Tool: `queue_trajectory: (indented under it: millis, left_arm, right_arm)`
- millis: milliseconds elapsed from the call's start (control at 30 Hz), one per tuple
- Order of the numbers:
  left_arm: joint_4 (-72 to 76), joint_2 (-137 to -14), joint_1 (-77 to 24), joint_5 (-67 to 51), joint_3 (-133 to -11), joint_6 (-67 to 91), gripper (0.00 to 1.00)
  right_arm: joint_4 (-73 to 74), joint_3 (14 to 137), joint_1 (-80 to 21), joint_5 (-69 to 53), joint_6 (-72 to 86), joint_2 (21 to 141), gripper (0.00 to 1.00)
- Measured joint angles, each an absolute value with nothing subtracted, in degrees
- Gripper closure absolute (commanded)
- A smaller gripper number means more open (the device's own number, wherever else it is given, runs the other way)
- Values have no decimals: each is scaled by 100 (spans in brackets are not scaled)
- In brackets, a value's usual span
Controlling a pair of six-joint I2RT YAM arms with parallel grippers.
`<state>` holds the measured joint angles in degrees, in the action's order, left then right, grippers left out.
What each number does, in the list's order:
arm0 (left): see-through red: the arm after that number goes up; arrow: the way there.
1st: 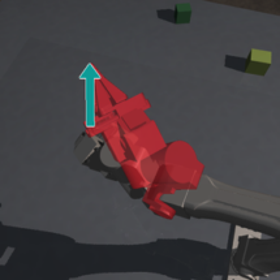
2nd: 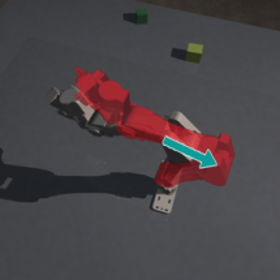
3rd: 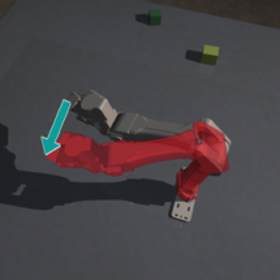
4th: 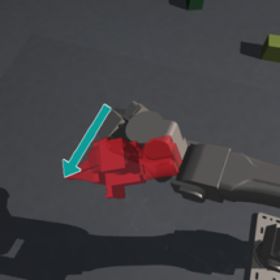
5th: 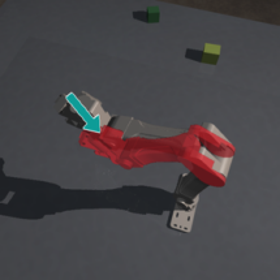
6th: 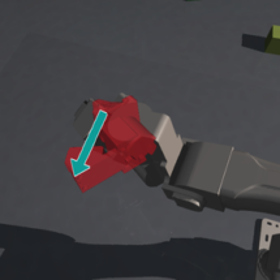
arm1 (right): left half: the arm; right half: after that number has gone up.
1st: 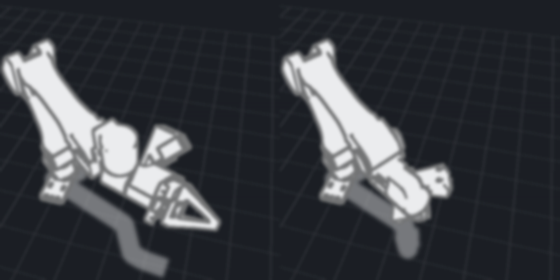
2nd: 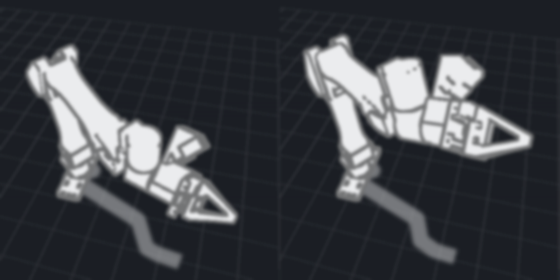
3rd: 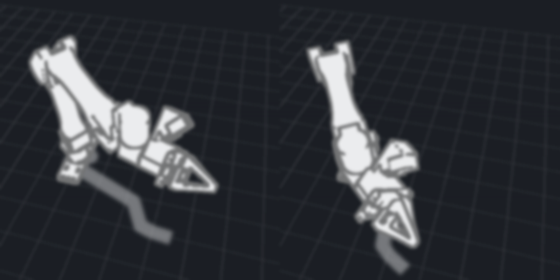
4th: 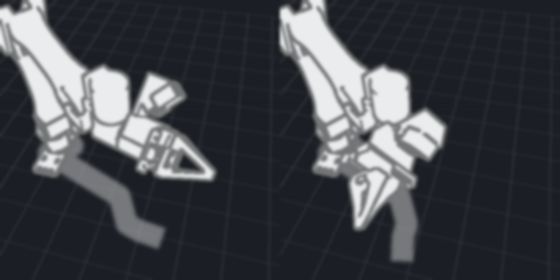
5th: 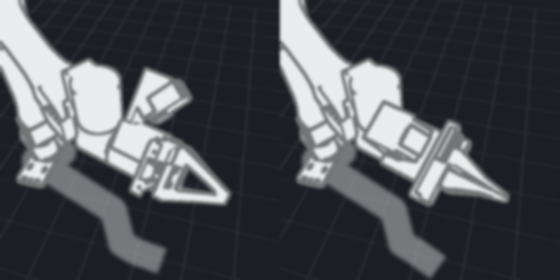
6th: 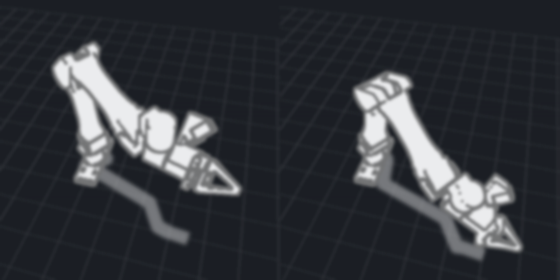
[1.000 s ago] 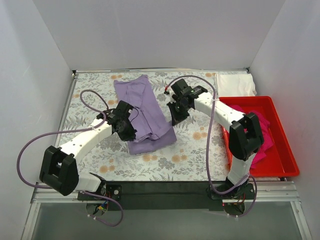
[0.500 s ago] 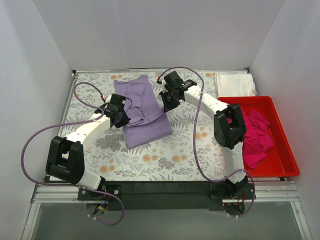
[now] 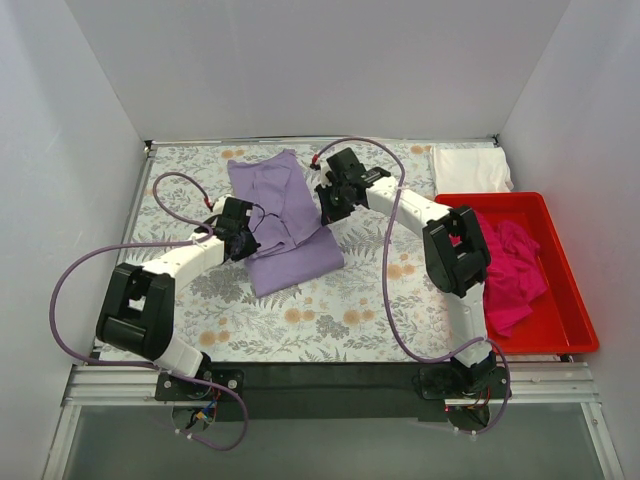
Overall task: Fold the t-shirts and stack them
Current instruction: Fold the tshirt
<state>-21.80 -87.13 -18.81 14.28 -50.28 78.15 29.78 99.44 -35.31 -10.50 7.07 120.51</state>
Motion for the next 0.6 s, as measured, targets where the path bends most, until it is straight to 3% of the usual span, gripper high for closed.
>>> queue_trajectory:
  millis: [100, 200, 433, 500, 600]
  left_arm:
    - [-2034, -8729, -1881, 1461, -4969, 7767, 99]
    - [-1844, -8785, -1874, 1463, -4930, 7703, 89]
    - [-1566, -8803, -1855, 1485, -4923, 7461, 35]
    - [-1557, -8698, -1855, 1479, -4923, 7404, 27]
    - [-1498, -8224, -1855, 1420, -4858, 7249, 25]
  right_arm:
    - [2860, 9867, -3531, -1046, 705, 12086, 99]
    - [2790, 9850, -3527, -1044, 705, 12210, 99]
    - [2724, 9806, -3498, -989, 766, 12357, 74]
    - [2676, 9769, -3494, -952, 792, 12339, 71]
    - [2600, 9474, -3494, -937, 891, 12108, 69]
